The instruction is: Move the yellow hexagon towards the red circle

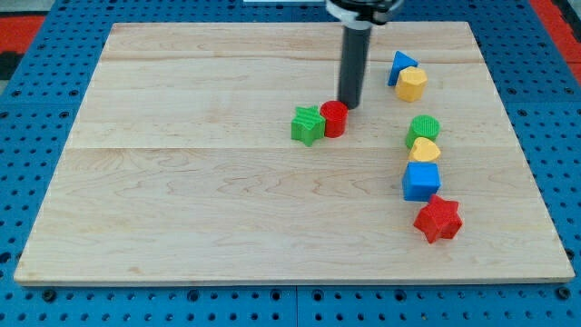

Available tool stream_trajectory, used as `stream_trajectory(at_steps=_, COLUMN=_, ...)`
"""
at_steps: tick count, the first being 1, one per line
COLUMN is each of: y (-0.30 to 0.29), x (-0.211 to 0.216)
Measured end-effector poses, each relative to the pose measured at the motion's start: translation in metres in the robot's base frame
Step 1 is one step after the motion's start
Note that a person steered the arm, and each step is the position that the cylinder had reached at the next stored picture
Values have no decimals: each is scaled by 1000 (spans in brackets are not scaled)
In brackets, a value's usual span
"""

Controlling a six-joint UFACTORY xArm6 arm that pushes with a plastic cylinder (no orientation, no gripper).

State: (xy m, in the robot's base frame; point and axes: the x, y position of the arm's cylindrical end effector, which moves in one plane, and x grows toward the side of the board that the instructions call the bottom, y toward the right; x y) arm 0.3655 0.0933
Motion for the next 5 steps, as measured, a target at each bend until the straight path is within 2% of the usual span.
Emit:
stream_trajectory(at_steps=2, y=122, x=-4)
stream_trajectory(at_steps=3, y=132, x=-33)
stream_trajectory(at_steps=5, y=64, x=-52)
